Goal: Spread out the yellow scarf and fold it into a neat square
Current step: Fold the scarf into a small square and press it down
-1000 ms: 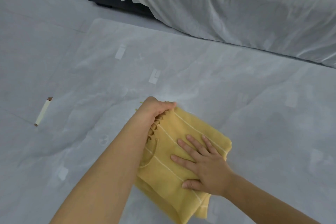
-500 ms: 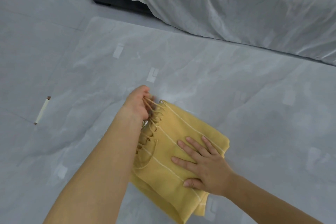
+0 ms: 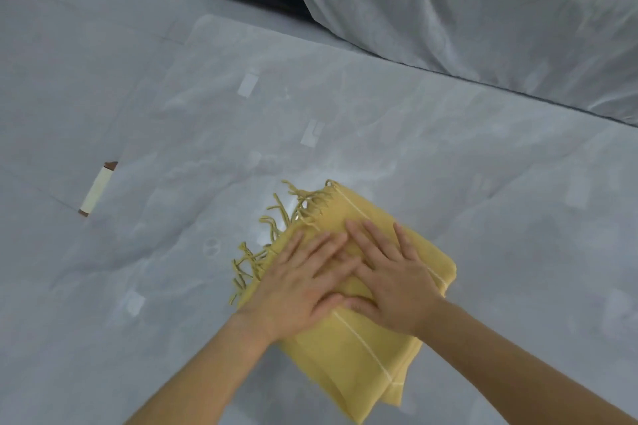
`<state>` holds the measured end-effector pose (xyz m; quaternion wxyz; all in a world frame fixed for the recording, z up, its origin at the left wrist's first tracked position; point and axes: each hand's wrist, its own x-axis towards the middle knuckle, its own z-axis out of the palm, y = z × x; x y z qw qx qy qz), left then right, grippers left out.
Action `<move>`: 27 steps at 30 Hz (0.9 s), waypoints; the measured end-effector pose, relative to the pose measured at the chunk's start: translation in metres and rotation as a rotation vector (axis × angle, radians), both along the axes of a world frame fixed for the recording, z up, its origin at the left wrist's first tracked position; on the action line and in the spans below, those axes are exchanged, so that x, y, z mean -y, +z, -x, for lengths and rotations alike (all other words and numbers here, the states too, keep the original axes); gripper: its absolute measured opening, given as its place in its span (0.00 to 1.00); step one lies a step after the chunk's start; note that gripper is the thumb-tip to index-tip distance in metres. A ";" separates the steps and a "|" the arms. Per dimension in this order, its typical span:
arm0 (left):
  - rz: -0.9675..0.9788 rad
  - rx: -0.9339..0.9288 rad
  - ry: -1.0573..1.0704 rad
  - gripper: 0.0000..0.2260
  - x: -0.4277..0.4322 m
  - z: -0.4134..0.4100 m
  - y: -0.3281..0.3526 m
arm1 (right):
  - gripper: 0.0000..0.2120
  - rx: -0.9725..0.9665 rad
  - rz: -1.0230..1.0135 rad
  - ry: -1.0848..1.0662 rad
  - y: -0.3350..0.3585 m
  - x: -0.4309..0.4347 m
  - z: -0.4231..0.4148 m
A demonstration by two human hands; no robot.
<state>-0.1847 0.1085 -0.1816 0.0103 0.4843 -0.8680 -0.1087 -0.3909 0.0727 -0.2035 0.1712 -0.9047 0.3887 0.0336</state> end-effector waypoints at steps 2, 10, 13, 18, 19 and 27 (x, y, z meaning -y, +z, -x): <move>0.036 0.049 0.124 0.20 0.002 -0.037 -0.009 | 0.34 -0.029 0.035 0.050 -0.008 0.003 0.010; 0.070 -0.423 1.108 0.18 0.007 -0.060 0.028 | 0.28 -0.035 -0.076 -0.267 0.004 0.022 0.005; -0.027 -0.332 0.779 0.22 -0.001 -0.008 0.023 | 0.26 0.048 -0.061 -0.183 0.016 0.031 -0.036; -0.378 -0.015 0.878 0.34 -0.048 0.003 -0.021 | 0.38 -0.120 -0.154 0.123 0.007 0.065 -0.068; -0.394 -0.015 0.939 0.35 -0.059 0.007 -0.023 | 0.37 -0.129 -0.143 0.200 0.006 0.070 -0.063; -0.171 0.124 0.596 0.46 -0.069 0.039 -0.007 | 0.34 -0.076 0.019 0.025 0.012 0.017 -0.002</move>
